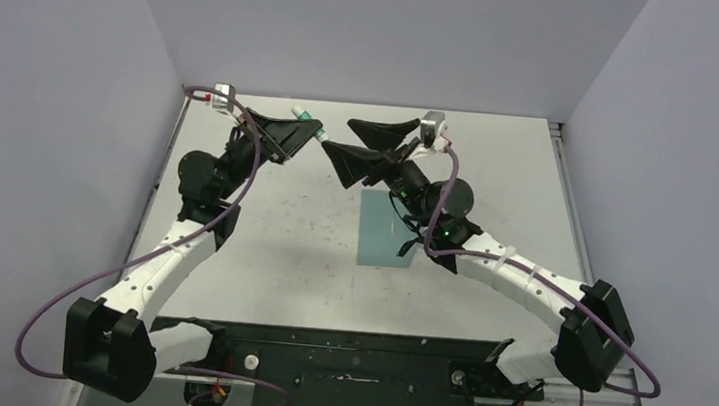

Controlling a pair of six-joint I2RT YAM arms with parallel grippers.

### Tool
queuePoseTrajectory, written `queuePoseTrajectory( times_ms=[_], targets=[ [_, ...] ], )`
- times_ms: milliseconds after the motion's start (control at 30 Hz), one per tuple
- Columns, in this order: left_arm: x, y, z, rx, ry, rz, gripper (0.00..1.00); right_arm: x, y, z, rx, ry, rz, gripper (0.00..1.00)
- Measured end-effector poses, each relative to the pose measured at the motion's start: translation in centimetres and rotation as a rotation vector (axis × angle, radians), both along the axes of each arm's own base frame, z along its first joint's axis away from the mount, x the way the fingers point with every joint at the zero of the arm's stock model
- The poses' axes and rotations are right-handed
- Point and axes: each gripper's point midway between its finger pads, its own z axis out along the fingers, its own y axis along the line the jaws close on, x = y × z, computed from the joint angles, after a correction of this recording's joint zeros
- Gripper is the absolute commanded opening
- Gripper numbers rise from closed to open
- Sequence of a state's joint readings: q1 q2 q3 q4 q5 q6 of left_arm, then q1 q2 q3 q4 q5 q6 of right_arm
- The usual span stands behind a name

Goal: Place the letter into the envelope and seal it

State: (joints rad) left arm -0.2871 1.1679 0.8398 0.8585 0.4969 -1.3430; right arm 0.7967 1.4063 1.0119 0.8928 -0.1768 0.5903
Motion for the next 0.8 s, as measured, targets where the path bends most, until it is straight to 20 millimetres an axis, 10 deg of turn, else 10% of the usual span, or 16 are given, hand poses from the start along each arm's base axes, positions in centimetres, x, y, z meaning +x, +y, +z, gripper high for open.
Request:
queuePoseTrajectory(
  times_ms=[233,800],
  targets=[
    [0.5,0.1,-1.0,-0.055,0.217,-0.030,0.00,-1.9,-0.2,1.8,-0.203,-0.385,-0.124,0.76],
    [0.5,-0.2,-1.1,-0.090,0.345,-0.084,0.00,-1.1,1.9,-0.1,-0.456,-0.593,-0.190,0.42]
  ],
)
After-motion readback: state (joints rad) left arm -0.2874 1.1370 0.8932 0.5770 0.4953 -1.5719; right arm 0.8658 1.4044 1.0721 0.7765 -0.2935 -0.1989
